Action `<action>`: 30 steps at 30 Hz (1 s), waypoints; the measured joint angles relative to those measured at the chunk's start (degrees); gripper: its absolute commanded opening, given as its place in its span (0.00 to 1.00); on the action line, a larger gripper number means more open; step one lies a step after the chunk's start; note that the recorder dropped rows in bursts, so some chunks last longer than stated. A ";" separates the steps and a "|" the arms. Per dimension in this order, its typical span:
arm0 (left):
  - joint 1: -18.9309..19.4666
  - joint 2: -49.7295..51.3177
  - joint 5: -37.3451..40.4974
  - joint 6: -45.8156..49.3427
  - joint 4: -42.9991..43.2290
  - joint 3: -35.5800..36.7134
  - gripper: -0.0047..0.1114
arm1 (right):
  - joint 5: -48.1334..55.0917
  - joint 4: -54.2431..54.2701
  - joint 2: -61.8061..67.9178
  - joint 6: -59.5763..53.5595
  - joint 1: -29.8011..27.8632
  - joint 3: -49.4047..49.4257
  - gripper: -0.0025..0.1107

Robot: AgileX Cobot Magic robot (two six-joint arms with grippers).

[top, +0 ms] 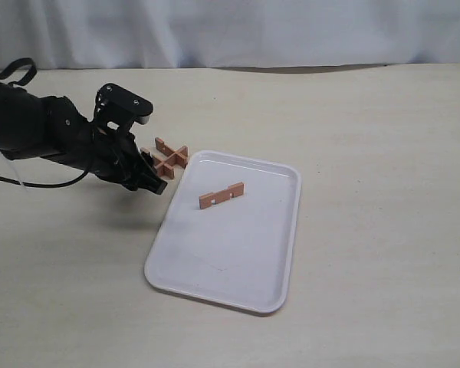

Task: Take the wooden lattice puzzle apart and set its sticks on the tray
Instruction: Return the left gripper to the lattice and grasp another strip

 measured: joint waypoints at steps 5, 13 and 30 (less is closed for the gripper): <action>0.00 0.96 2.06 0.00 -0.35 -1.69 0.30 | 0.00 0.00 0.00 0.00 0.00 0.00 0.06; 0.00 2.42 2.89 0.00 -0.46 -1.97 0.30 | 0.00 0.00 0.00 0.00 0.00 0.00 0.06; -0.04 2.42 1.11 1.39 -0.65 -1.97 0.30 | 0.00 0.00 0.00 0.00 0.00 0.00 0.06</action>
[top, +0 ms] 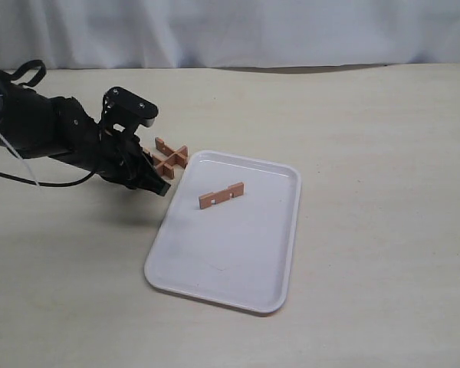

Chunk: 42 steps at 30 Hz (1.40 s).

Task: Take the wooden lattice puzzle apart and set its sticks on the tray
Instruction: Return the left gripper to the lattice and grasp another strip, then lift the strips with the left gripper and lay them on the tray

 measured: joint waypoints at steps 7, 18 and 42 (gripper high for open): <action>-3.13 0.00 -1.21 1.18 0.00 0.00 0.30 | 0.00 0.00 0.00 0.00 0.00 0.00 0.06; -3.92 0.00 -4.61 1.31 0.00 0.00 0.30 | 0.00 0.00 0.00 0.00 0.00 0.00 0.06; -3.92 3.07 -8.26 1.31 -0.31 0.00 0.04 | 0.00 0.00 0.00 0.00 0.00 0.00 0.06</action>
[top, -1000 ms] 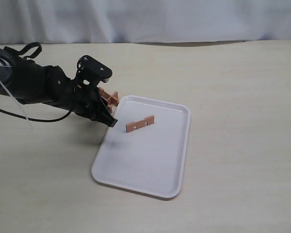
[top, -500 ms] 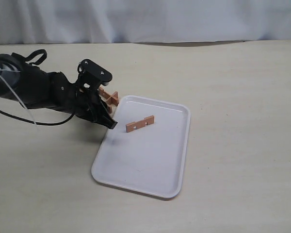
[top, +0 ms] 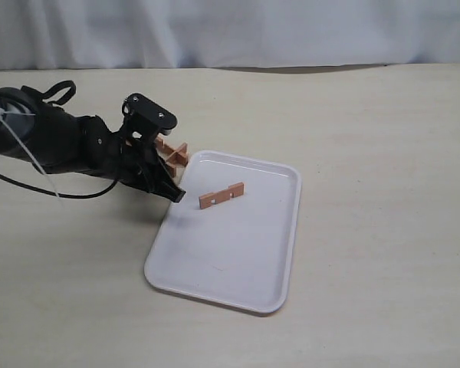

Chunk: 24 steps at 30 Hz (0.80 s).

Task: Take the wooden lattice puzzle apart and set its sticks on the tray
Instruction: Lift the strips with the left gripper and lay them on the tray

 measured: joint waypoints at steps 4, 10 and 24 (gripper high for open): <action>0.00 -2.42 2.23 0.00 0.00 0.00 0.04 | 0.00 0.00 0.00 0.00 0.00 0.00 0.06; 0.00 -6.85 6.03 0.00 0.00 0.00 0.04 | 0.00 0.00 0.00 0.00 0.00 0.00 0.06; -5.12 -12.49 28.28 5.42 -0.35 -2.67 0.04 | 0.00 0.00 0.00 0.00 0.00 0.00 0.06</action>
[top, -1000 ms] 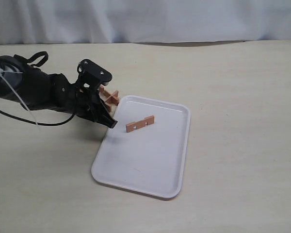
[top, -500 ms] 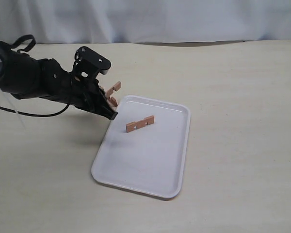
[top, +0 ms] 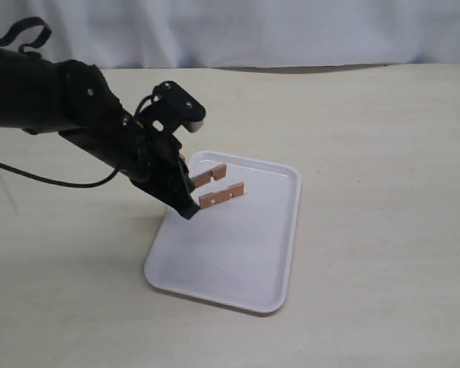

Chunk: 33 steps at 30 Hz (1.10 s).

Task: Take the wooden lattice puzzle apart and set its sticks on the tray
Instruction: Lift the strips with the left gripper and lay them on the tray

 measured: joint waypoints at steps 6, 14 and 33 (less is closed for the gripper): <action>-1.60 0.11 -0.07 0.60 -0.45 0.00 0.04 | 0.00 0.00 0.00 0.00 0.00 0.00 0.06; -1.60 0.72 -2.22 0.60 -0.70 0.00 0.26 | 0.00 0.00 0.00 0.00 0.00 0.00 0.06; -1.06 -1.73 -8.36 -1.43 -2.62 0.00 0.61 | 0.00 0.00 0.00 0.00 0.00 0.00 0.06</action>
